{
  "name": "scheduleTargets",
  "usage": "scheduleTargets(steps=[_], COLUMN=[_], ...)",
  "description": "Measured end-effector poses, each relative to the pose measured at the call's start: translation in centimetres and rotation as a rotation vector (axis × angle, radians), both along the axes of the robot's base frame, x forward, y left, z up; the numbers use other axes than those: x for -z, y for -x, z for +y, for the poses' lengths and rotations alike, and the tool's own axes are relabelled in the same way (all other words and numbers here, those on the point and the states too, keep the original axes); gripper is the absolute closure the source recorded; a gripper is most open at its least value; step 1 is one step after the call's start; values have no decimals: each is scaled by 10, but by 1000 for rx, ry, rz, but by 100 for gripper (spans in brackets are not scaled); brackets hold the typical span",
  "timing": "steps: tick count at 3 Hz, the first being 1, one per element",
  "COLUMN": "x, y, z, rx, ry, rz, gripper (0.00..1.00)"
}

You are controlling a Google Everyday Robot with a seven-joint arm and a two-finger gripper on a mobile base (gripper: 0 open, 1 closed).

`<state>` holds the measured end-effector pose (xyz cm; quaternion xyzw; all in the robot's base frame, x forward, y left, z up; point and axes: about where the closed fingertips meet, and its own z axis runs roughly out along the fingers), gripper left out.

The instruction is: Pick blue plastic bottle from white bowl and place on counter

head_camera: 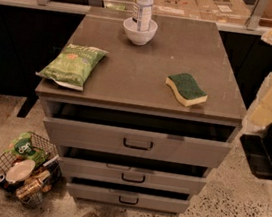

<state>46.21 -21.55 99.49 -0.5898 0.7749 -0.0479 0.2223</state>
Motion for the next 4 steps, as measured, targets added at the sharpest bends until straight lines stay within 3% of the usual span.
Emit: scheduleTargets(steps=[1,2,3,4], x=[-1,11,-3,-32], y=[-46,-78,-105,-137], z=[2,12,36,55], rx=[6,-28,-67,-15], ry=[-181,-372,-580,-688], rz=[-121,-218,-366,-543], gripper=[0,0,0,0])
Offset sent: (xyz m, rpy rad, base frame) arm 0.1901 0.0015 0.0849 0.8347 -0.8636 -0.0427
